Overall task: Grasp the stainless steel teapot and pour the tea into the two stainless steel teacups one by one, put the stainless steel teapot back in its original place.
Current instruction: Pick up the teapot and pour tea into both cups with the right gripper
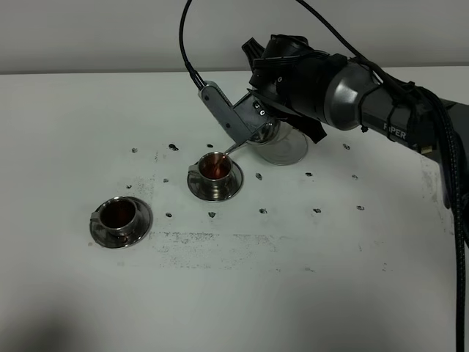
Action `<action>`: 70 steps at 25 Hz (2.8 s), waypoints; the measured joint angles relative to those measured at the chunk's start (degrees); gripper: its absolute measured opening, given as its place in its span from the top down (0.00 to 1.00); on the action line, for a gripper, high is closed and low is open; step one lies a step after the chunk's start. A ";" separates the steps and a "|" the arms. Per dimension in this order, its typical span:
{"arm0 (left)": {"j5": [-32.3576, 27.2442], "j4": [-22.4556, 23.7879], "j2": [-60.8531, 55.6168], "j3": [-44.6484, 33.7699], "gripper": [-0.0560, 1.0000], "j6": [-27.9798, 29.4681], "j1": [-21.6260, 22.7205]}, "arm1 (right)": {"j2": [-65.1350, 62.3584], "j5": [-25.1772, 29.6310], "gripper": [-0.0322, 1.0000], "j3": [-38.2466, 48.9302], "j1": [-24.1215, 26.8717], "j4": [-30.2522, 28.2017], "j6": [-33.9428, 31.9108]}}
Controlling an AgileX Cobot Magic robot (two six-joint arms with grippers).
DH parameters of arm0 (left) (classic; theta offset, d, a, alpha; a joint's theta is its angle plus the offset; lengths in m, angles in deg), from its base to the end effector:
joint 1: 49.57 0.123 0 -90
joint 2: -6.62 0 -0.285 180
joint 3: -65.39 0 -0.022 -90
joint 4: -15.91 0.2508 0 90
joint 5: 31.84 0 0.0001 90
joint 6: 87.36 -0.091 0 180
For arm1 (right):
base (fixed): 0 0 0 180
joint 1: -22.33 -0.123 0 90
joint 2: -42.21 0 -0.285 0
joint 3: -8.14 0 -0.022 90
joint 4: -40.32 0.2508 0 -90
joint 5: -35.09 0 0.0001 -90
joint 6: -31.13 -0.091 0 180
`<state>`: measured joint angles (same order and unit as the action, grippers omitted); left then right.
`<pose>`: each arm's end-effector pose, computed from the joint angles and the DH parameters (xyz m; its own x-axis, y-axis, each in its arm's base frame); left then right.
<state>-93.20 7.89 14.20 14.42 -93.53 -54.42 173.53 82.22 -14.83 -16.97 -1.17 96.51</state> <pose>-0.0025 -0.0110 0.2654 -0.4852 0.0813 -0.8706 0.2096 0.9774 -0.0256 0.3964 0.2673 0.2120 0.4210 -0.7781 0.4662 -0.6076 -0.6235 -0.4919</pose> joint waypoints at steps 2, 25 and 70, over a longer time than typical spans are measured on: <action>0.00 0.00 0.00 0.00 0.64 0.00 0.00 | 0.00 -0.29 0.81 0.00 0.00 -0.06 0.00; 0.00 0.00 0.00 0.00 0.64 0.00 0.00 | -0.09 -0.65 0.81 0.00 -1.07 -4.67 0.60; 0.00 0.00 0.00 0.00 0.64 0.00 0.00 | -2.45 4.43 0.81 -0.05 1.89 13.77 -9.08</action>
<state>-93.20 7.89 14.20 14.42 -93.53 -54.42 171.08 86.65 -14.87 -15.08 12.60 87.43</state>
